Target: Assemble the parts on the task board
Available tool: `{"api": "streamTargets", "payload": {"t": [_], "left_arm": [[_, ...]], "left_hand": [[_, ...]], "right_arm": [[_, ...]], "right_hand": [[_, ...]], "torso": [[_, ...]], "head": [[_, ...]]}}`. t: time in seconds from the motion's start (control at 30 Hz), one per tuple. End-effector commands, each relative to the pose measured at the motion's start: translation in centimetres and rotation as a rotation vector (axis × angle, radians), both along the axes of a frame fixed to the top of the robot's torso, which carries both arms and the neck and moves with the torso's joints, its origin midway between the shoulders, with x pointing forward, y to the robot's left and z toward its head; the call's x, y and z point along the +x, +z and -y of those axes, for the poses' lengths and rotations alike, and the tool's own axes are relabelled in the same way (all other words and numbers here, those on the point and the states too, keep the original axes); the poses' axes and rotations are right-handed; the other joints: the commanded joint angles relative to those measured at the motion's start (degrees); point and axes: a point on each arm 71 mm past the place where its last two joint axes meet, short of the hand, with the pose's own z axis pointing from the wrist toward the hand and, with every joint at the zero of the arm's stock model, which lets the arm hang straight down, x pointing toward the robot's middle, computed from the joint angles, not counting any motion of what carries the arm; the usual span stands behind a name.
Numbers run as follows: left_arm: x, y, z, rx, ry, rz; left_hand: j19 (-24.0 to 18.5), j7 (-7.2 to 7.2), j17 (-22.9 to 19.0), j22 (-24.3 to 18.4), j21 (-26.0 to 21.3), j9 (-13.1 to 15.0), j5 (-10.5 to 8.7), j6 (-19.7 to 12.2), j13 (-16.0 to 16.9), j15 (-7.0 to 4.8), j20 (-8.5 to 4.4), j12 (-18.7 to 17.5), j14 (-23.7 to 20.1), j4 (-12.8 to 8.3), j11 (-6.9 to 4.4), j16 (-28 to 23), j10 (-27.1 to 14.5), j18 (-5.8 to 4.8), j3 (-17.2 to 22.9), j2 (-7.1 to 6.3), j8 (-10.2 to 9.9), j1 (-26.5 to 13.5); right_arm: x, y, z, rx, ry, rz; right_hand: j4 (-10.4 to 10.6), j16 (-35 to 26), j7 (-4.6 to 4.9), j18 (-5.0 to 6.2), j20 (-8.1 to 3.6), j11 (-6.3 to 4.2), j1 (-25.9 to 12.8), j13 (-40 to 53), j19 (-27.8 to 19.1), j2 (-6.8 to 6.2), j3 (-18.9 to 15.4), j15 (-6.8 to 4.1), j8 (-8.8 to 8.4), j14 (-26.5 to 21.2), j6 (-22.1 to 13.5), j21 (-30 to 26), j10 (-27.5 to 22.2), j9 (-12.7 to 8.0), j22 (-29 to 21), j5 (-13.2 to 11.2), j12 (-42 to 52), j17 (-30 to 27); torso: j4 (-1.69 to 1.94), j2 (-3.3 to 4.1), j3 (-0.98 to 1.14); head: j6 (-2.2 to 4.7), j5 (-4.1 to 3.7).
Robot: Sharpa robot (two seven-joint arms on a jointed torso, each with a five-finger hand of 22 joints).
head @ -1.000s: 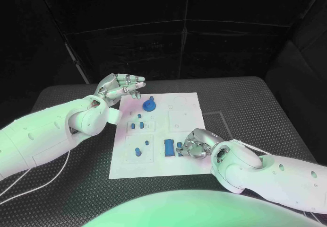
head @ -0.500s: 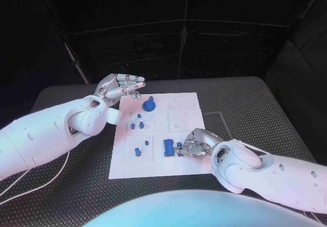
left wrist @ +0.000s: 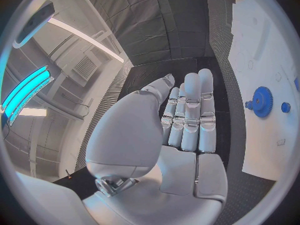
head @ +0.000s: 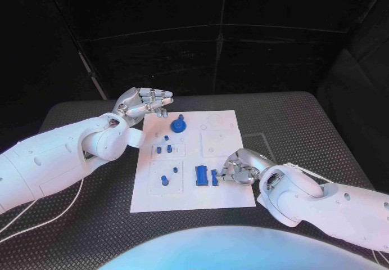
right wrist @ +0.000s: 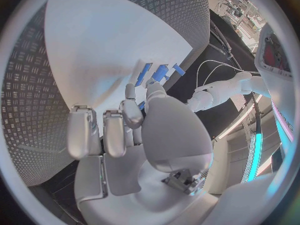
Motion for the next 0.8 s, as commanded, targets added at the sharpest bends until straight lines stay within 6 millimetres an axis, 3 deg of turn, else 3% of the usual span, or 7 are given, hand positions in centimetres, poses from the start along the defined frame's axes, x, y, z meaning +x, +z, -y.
{"api": "streamTargets", "payload": {"t": [0.03, 0.23, 0.33, 0.5, 0.63, 0.67, 0.8], "left_arm": [[0.1, 0.1, 0.1, -0.010, -0.007, 0.004], [0.2, 0.0, -0.1, -0.011, 0.008, 0.009], [0.5, -0.2, -0.6, -0.021, 0.033, 0.005], [1.1, -0.6, -1.5, -0.033, 0.085, 0.004], [1.9, -1.1, -2.1, -0.046, 0.142, 0.004], [2.1, -1.2, -2.2, -0.049, 0.152, 0.003], [3.0, -2.0, -2.6, -0.072, 0.239, -0.007]], "left_hand": [[0.0, -0.16, -0.1, -0.1, -0.3, 0.0, -0.23, -0.4, -0.1, -0.11, 0.37, 0.3, -0.5, 0.0, 0.09, -0.3, -0.3, 0.78, -0.3, 0.33, 0.0, 0.0], [-1.3, -0.17, -0.7, -0.7, -1.4, 0.0, -0.23, -0.6, -0.1, 0.23, 0.59, 0.6, -2.4, 0.3, 0.15, -1.6, -0.6, 0.70, -0.8, 0.24, 0.0, -0.5], [-5.7, -0.18, -2.9, -2.5, -4.9, 0.1, -0.19, -0.4, -0.2, 0.89, 1.23, 0.9, -6.8, 0.6, 0.42, -6.2, -0.9, 0.49, -1.0, 0.46, 0.3, -0.6], [-15.3, -0.22, -8.9, -8.6, -14.2, 0.0, -0.16, -1.1, -0.8, 3.25, 3.75, -0.2, -11.6, 1.7, 1.32, -19.2, -1.1, -0.13, -0.7, 0.54, 0.1, -0.7], [-21.1, -0.32, -12.3, -14.4, -21.2, -0.1, -0.18, -1.8, -1.0, 5.01, 6.47, -2.6, -12.4, 2.6, 2.07, -27.6, -1.2, 0.51, -0.4, 0.38, -0.5, -0.9], [-21.6, -0.28, -12.7, -15.0, -21.9, -0.2, -0.21, -2.0, -1.0, 5.23, 6.84, -3.0, -12.6, 2.6, 2.23, -28.6, -1.4, 0.62, -0.5, 0.33, -0.7, -0.9], [-24.2, -0.76, -15.7, -19.4, -25.9, -0.3, -0.25, -4.3, -0.9, 7.26, 8.97, -5.7, -14.2, 3.4, 3.95, -35.2, -3.1, 1.05, -1.9, 0.60, -1.4, -1.6]], "right_arm": [[0.5, 0.9, 0.0, 0.145, 0.015, 0.050], [3.4, 1.7, 2.0, 0.471, -0.067, 0.011], [6.1, 2.1, 3.6, 0.627, -0.131, -0.009], [9.8, 2.3, 5.1, 0.786, -0.193, -0.007], [12.7, 2.4, 5.5, 0.880, -0.210, 0.012], [13.0, 2.3, 5.5, 0.890, -0.211, 0.015], [15.0, 1.9, 5.6, 0.925, -0.227, 0.034]], "right_hand": [[-0.1, -1.1, 0.17, 0.37, 0.17, 0.15, 1.0, -1.4, -1.5, 0.04, -0.5, 0.57, -0.40, 3.2, -0.8, -1.1, -1.2, -0.2, 1.1, -1.4, -1.8, -0.1], [-0.9, -15.6, 2.23, 4.62, 1.45, 1.93, 5.6, -18.0, -15.6, 2.44, -0.4, 1.98, -3.31, -2.4, -5.6, -14.5, -13.0, -1.4, -18.2, -1.1, -23.2, -19.0], [-1.3, -33.9, 3.47, 7.29, 2.53, 3.09, 7.9, -23.4, -26.7, 3.66, 0.0, 3.29, -4.49, -10.4, -6.5, -28.0, -18.3, -2.2, -33.5, -1.1, -29.8, -38.2], [-1.5, -46.8, 5.27, 7.06, 5.03, 5.65, 10.9, -32.9, -31.4, 4.69, 0.3, 5.96, -6.55, -17.7, -6.6, -39.3, -24.3, -3.8, -40.4, -2.0, -38.8, -44.4], [-1.4, -58.3, 5.90, 6.18, 7.75, 7.50, 12.5, -42.3, -36.5, 5.26, 0.6, 9.18, -9.50, -26.4, -6.0, -49.3, -25.3, -6.0, -46.6, -5.2, -45.5, -51.1], [-1.5, -59.4, 5.98, 6.18, 8.05, 7.65, 12.5, -43.4, -36.9, 5.27, 0.6, 9.54, -10.01, -26.9, -6.0, -50.4, -25.3, -6.3, -47.3, -5.5, -46.3, -52.0], [-3.4, -68.2, 6.27, 7.49, 10.65, 8.48, 12.6, -54.5, -34.9, 5.80, 0.2, 10.78, -14.85, -25.3, -4.1, -58.9, -22.9, -9.1, -53.7, -7.2, -51.8, -59.9]], "torso": [[0.01, -0.08, -0.04], [0.03, -0.98, -0.36], [-0.04, -1.70, -0.60], [-0.45, -3.27, -1.04], [-0.72, -4.39, -1.22], [-0.76, -4.54, -1.25], [-0.66, -5.13, -1.35]], "head": [[0.11, -0.13], [1.28, -0.64], [2.17, -0.94], [4.33, -1.06], [6.63, -1.00], [6.72, -0.96], [8.60, -0.97]]}}
